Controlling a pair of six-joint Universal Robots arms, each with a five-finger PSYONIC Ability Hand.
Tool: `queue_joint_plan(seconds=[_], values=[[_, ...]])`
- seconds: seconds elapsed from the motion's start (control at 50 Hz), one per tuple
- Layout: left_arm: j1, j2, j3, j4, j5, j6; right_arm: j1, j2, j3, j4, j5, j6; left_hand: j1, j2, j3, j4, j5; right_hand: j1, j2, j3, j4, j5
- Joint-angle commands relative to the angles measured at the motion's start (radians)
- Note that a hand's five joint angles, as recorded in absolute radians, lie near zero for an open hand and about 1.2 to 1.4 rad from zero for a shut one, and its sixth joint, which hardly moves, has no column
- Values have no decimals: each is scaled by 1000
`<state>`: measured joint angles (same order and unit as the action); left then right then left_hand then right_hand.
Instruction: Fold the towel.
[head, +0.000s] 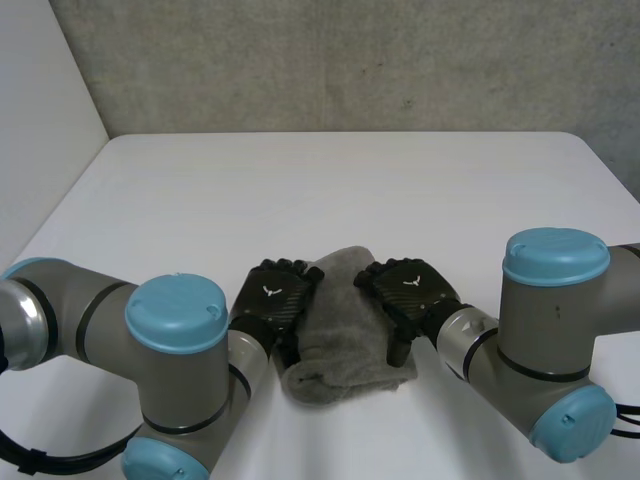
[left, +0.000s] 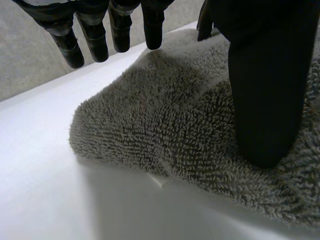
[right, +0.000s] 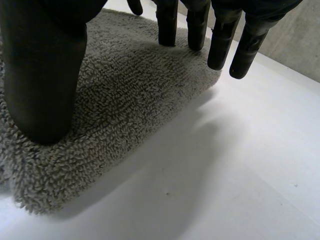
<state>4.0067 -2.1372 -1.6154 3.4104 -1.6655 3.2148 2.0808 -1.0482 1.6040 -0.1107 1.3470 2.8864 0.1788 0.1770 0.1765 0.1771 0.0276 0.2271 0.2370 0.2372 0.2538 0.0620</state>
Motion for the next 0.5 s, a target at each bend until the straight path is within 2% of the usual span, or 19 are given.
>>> queue_joint_plan(seconds=[0.02, 0.06, 0.1, 0.16, 0.2, 0.22, 0.26, 0.32, 0.36, 0.5], values=[[-12, 49, 11, -7, 3, 2, -7, -33, -19, -3, 6, -1, 11, 13, 14, 13, -12, -53, -62, -63, -79, -62], [-14, 94, 14, -10, 3, 5, -10, -85, -22, -3, 11, 1, 11, 13, 14, 13, -12, -53, -62, -63, -79, -62], [-9, 182, 23, -23, 4, 5, -13, -221, -22, -4, 17, 5, 8, 10, 11, 10, -15, -53, -62, -63, -79, -62], [-6, 227, 34, -34, 4, 7, -13, -279, -27, -4, 26, 13, 8, 10, 11, 10, -15, -53, -62, -63, -79, -62], [14, 319, 52, -69, 4, 5, -25, -369, -55, 3, 79, 23, 8, 10, 11, 10, -15, -53, -62, -63, -79, -62], [14, 319, 52, -69, 4, 5, -25, -369, -55, 3, 80, 24, 8, 10, 11, 10, -15, -53, -62, -63, -79, -62], [72, 400, 71, -115, 4, 2, -44, -446, -88, 44, 156, 24, 8, 10, 11, 10, -15, -53, -62, -63, -79, -62], [101, 434, 84, -145, 4, 0, -61, -472, -104, 74, 182, 20, 8, 10, 11, 10, -15, -53, -62, -63, -79, -62], [135, 473, 123, -210, 4, 0, -91, -489, -134, 130, 205, 19, 8, 10, 11, 10, -15, -53, -62, -63, -79, -62], [169, 500, 189, -303, 1, -1, -122, -489, -177, 184, 213, 20, 8, 10, 11, 10, -15, -53, -62, -63, -79, -62]])
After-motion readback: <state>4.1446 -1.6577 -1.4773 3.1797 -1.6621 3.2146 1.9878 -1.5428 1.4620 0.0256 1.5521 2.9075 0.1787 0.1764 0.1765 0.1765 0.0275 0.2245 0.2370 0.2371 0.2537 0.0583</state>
